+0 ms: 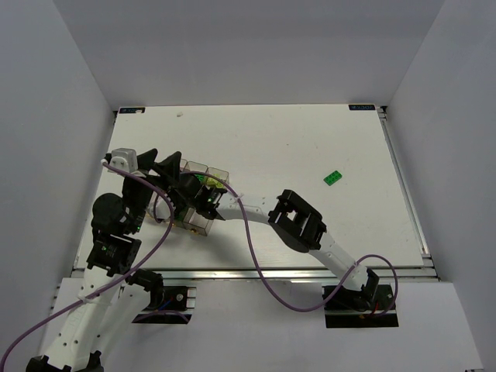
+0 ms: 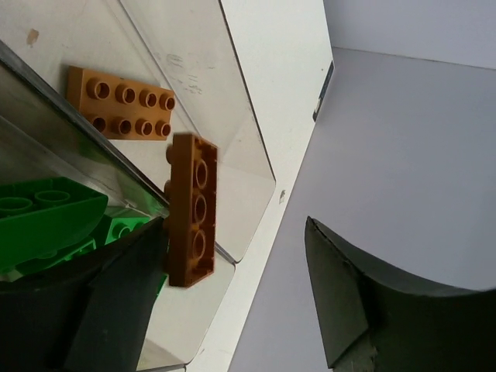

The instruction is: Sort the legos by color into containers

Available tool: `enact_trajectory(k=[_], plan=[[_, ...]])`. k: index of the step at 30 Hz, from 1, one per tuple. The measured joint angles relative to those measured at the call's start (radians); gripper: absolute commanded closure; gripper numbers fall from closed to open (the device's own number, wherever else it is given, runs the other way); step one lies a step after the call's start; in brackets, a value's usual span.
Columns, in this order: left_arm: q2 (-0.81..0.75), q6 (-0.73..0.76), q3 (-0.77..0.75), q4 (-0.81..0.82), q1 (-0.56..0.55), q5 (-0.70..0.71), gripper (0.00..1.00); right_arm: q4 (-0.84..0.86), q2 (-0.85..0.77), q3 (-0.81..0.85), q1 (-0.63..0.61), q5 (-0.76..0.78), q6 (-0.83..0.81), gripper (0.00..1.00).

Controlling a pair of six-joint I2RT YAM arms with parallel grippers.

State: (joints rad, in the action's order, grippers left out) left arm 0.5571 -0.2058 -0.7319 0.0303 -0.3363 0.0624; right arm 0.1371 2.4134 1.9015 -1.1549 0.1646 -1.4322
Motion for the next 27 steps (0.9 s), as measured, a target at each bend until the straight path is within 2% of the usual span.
enact_trajectory(k=[1,7,8,15,27], plan=[[0.000,0.000,0.000,0.000,0.000,0.000,0.24,0.002,0.000,0.000,0.000,0.000,-0.001,0.19],[0.000,0.003,0.000,0.000,0.000,0.000,0.24,0.026,-0.005,-0.020,0.000,0.006,-0.002,0.16],[0.000,0.003,0.000,0.000,0.000,0.000,0.24,0.034,-0.010,-0.030,0.000,0.009,-0.002,0.11],[0.000,0.009,0.000,0.000,-0.001,0.001,0.24,0.050,-0.087,-0.124,0.000,0.031,0.000,0.11],[-0.005,0.014,0.000,0.001,-0.011,-0.003,0.24,0.105,-0.375,-0.502,0.052,0.159,0.003,0.11]])
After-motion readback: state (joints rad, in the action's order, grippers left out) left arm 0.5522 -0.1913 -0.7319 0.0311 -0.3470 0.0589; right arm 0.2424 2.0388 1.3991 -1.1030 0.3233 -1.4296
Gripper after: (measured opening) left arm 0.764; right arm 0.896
